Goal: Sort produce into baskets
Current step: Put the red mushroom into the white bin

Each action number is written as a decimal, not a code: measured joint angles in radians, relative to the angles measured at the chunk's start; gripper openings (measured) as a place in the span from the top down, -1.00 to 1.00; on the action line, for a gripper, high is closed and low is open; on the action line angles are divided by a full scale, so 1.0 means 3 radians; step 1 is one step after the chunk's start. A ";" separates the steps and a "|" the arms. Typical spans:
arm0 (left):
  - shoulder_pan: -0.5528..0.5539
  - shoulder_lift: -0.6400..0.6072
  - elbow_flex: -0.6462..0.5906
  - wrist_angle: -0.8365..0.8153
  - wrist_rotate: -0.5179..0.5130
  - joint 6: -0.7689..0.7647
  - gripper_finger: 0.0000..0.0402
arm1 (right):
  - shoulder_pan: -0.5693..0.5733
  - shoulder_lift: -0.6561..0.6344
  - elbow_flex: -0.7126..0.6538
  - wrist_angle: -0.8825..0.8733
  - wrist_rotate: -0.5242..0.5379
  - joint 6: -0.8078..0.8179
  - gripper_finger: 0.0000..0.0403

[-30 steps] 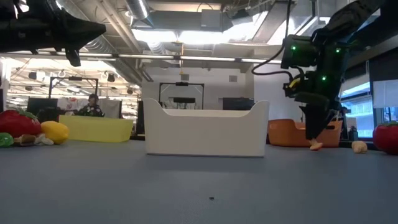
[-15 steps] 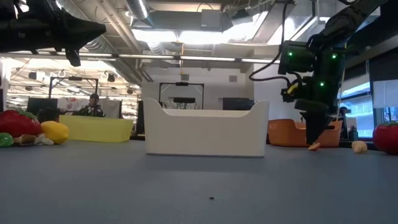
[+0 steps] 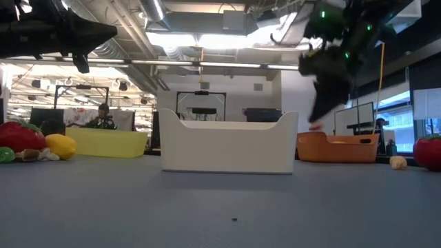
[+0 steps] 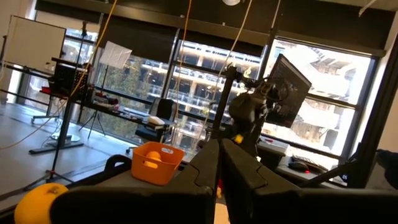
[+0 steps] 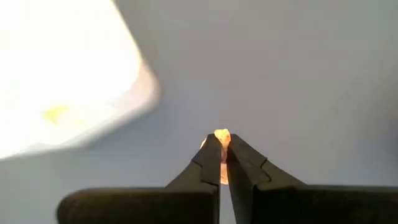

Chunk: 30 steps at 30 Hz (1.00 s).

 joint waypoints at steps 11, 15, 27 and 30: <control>0.0000 0.0000 0.0000 0.0001 0.0000 0.0016 0.94 | 0.0511 0.0314 0.0016 0.1295 -0.0232 0.0056 0.89; 0.0000 0.0000 0.0000 0.0003 0.0000 0.0017 0.94 | 0.0511 0.0539 0.0015 0.1551 -0.0269 -0.0002 0.89; -0.0001 0.0000 0.0000 -0.0002 0.0000 0.0054 0.94 | 0.0511 0.0721 0.0013 0.1712 -0.0317 -0.0032 0.42; 0.0000 0.0000 0.0000 -0.0001 0.0000 0.0052 0.94 | 0.0509 0.0720 0.0013 0.1698 -0.0318 -0.0034 0.19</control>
